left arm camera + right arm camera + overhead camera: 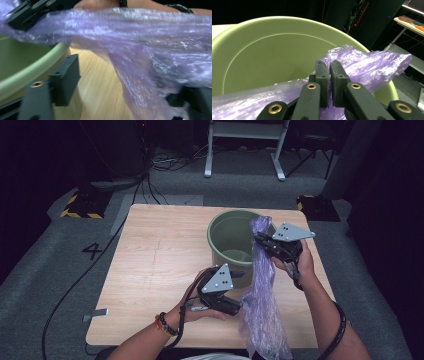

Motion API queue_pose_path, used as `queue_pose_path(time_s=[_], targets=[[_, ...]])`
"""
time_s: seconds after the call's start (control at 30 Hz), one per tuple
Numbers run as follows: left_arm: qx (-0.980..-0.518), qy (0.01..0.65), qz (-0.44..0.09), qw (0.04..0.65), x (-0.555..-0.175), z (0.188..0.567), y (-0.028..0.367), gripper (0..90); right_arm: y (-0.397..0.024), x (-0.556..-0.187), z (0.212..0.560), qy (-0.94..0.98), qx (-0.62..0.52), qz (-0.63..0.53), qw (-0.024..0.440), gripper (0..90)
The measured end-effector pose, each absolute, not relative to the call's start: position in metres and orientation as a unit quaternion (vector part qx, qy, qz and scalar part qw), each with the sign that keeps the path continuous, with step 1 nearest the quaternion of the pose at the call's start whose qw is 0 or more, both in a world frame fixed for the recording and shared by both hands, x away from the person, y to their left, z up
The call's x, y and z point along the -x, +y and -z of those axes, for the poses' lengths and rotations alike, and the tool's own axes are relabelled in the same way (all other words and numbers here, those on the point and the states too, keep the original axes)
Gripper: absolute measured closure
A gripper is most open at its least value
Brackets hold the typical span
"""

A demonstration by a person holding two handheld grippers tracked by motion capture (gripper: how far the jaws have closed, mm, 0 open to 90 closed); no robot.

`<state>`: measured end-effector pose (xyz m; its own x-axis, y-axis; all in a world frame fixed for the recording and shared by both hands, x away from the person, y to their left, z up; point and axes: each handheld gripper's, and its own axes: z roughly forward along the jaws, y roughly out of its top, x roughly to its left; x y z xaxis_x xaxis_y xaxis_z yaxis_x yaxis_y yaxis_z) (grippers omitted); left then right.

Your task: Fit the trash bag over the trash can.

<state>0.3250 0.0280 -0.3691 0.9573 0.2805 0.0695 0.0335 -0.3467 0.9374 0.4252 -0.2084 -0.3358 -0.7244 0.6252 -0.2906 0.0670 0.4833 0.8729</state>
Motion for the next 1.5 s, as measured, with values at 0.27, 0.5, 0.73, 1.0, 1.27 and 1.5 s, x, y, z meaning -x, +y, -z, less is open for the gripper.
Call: queue_pose_path(time_s=[0.27, 0.5, 0.73, 1.0, 1.27, 1.5], targets=[[-0.816, 0.067, -0.136, 0.558, -0.335, 0.363, 0.007, 54.3, -0.208, -0.424, 0.337, 0.806, -0.215, -0.461, 0.304, 82.9], [-0.821, 0.041, -0.156, 0.547, -0.341, 0.358, -0.006, 82.0, -0.209, -0.424, 0.337, 0.806, -0.214, -0.465, 0.296, 81.7], [-0.812, 0.048, -0.164, 0.558, -0.346, 0.353, 0.002, 89.6, -0.212, -0.424, 0.336, 0.802, -0.217, -0.481, 0.279, 70.2], [-0.792, 0.062, -0.180, 0.580, -0.344, 0.341, 0.033, 89.8, -0.214, -0.424, 0.331, 0.810, -0.202, -0.486, 0.257, 61.0], [-0.786, 0.089, -0.201, 0.577, -0.354, 0.337, 0.048, 89.9, -0.218, -0.428, 0.325, 0.799, -0.213, -0.494, 0.269, 52.0], [-0.788, 0.119, -0.212, 0.565, -0.368, 0.341, 0.046, 89.9, -0.220, -0.416, 0.320, 0.785, -0.205, -0.515, 0.277, 45.3]])
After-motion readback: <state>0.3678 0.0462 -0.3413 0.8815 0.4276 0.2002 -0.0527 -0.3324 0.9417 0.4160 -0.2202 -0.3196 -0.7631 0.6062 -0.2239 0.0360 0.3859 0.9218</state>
